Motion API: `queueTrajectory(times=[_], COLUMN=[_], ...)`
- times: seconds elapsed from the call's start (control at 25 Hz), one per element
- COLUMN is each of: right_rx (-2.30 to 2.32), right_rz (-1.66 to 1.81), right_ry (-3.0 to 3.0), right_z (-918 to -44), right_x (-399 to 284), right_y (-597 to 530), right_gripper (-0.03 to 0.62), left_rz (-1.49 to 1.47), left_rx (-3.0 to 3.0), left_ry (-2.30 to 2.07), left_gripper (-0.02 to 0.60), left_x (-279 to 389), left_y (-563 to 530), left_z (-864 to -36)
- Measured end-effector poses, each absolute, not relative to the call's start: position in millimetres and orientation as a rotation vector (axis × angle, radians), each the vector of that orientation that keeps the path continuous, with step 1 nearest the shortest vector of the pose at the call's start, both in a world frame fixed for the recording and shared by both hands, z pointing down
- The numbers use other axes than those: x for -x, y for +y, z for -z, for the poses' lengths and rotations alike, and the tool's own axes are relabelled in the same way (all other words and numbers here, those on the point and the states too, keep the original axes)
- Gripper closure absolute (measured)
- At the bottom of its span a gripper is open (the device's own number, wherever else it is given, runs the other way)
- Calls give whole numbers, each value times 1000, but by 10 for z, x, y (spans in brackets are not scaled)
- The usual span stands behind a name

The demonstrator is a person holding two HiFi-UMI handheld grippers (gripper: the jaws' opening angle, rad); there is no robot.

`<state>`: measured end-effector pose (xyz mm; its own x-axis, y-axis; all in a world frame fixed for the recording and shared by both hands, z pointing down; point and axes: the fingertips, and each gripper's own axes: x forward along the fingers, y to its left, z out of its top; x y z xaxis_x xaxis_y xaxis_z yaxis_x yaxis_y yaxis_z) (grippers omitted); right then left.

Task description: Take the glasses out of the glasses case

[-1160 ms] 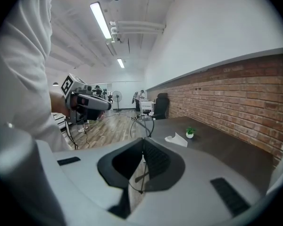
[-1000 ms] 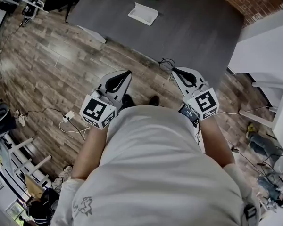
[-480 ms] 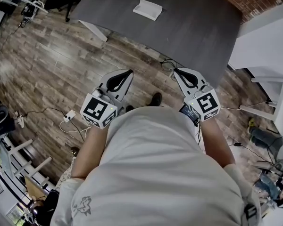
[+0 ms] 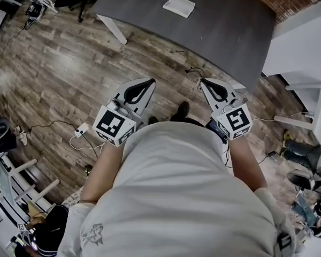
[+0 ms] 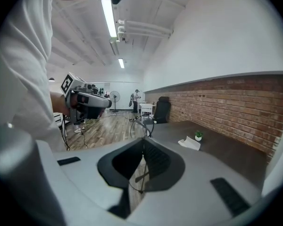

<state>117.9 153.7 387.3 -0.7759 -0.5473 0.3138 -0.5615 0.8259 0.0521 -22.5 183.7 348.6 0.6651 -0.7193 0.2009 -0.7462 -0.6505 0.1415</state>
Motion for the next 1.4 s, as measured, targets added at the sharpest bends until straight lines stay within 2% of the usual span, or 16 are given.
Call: queueTrajectory(times=[0.68,1.4], right_rx=[-913,-942], right_rz=[-21,-1], right_ry=[-2707,-2700], right_z=[-3769,-3709], right_x=[-457,-452], right_y=[2331,2493], right_gripper=[579,579], left_rz=[-127,-114], left_rx=[-2712,-2716], left_ry=[-1136,-1133], left_gripper=[571,571], left_x=[952,993], left_y=[2497,2687], left_z=[-3442,-3431])
